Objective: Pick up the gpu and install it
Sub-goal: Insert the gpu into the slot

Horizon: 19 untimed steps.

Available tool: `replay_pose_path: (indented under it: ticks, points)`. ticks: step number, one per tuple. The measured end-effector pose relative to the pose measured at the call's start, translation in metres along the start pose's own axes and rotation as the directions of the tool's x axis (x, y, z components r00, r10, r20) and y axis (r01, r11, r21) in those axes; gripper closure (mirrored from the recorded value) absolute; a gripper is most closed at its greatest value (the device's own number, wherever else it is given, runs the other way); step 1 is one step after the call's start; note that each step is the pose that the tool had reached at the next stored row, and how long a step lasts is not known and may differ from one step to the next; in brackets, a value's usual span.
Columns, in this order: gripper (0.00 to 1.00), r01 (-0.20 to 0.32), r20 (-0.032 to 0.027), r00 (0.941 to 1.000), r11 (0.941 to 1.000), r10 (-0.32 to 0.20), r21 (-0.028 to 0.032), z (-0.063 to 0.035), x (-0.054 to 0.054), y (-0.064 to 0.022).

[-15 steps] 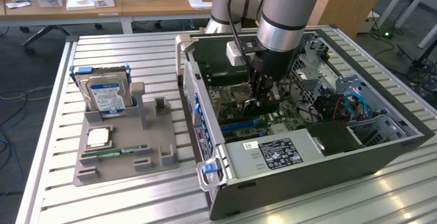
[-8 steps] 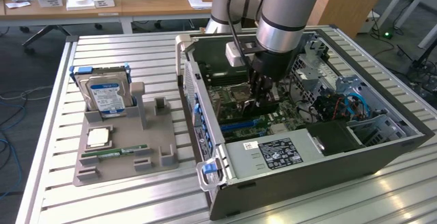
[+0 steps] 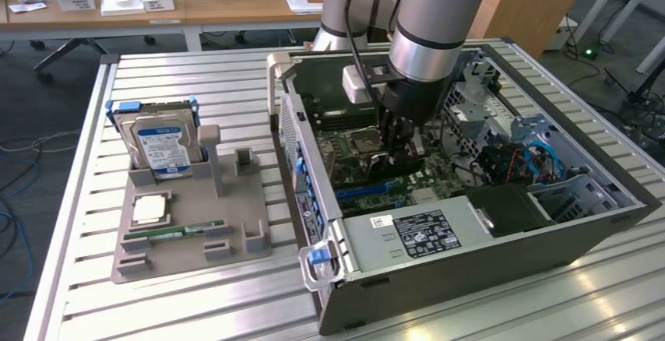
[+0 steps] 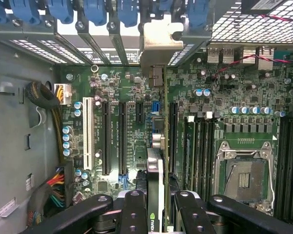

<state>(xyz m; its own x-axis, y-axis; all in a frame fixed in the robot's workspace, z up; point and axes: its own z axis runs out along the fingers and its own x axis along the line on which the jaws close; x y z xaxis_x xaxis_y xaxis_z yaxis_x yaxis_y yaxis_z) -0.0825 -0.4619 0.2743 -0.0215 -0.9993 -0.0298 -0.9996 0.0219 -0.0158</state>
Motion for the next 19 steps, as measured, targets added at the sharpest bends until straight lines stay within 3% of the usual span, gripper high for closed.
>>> replay_pose_path:
  ticks: [19]
  points:
    - [0.73,0.000,-0.0001,1.0000,1.0000,0.000,0.0000,0.0005,0.0003,0.0023]
